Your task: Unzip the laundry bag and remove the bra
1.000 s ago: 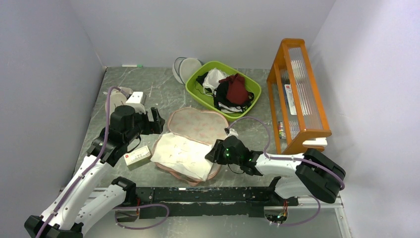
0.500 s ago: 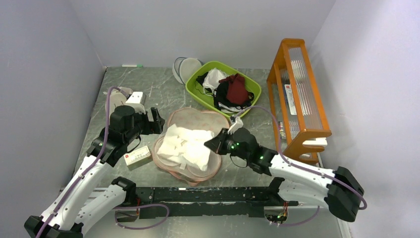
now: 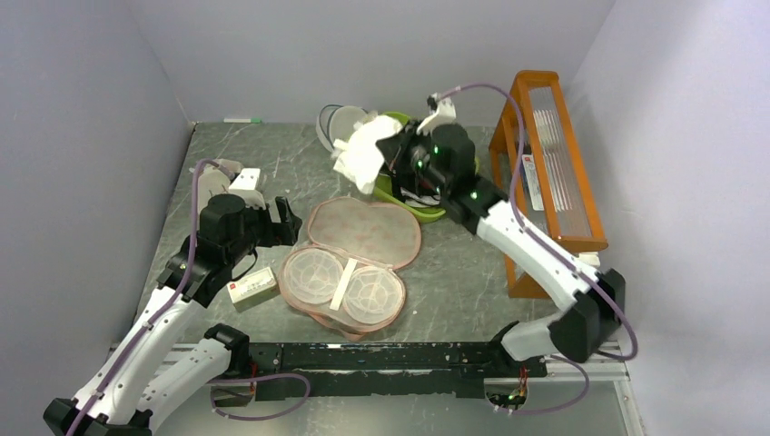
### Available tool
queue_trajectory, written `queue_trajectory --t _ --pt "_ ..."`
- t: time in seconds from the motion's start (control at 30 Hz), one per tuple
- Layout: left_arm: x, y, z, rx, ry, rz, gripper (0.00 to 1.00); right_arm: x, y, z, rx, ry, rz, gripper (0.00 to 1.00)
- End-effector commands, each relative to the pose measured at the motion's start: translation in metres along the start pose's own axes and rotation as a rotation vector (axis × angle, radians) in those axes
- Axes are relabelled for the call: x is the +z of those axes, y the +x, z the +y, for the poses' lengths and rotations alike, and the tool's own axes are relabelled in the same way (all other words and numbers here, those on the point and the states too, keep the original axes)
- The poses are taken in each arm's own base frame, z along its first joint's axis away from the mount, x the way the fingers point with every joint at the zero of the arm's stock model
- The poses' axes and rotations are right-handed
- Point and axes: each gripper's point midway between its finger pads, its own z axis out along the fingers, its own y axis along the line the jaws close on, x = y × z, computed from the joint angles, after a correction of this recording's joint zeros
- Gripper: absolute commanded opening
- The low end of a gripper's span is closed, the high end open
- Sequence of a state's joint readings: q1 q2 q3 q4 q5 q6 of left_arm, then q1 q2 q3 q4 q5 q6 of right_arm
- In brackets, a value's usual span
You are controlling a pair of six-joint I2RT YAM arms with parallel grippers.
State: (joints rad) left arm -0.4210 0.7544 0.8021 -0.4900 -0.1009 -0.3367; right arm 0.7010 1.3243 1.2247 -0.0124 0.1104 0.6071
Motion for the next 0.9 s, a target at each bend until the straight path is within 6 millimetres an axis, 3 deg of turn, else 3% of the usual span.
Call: queue_trajectory --t 0.0,0.07,0.17,0.27,0.4,0.57,0.7,0.83,0.87 --pt "-0.002 -0.009 0.001 0.000 0.003 -0.043 0.97 0.039 -0.025 -0.024 -0.032 -0.036 0.053 0.00" --pt "-0.002 -0.009 0.002 0.000 -0.001 -0.044 0.97 0.058 -0.033 -0.034 -0.014 -0.058 0.075 0.00" --pt "-0.002 -0.010 0.002 -0.001 -0.005 -0.046 0.97 0.083 -0.038 -0.076 0.011 0.000 0.132 0.00" --pt "-0.003 -0.011 0.002 -0.002 -0.005 -0.052 0.97 0.093 -0.018 -0.136 0.015 0.137 0.253 0.00" --pt "-0.004 -0.011 0.002 -0.004 -0.004 -0.058 0.98 0.076 0.025 -0.215 0.052 0.295 0.358 0.00" --pt "-0.001 -0.009 0.000 0.003 0.010 -0.039 0.97 0.054 0.053 -0.289 0.043 0.449 0.407 0.00" --pt "-0.001 -0.008 0.000 0.001 0.007 -0.036 0.97 0.047 0.069 -0.314 -0.020 0.524 0.467 0.00" --pt "-0.002 -0.009 0.000 -0.002 0.005 -0.045 0.97 0.038 0.058 -0.327 -0.084 0.593 0.457 0.00" --pt "-0.002 -0.009 0.001 -0.002 0.004 -0.044 0.97 0.036 0.054 -0.326 -0.099 0.598 0.454 0.04"
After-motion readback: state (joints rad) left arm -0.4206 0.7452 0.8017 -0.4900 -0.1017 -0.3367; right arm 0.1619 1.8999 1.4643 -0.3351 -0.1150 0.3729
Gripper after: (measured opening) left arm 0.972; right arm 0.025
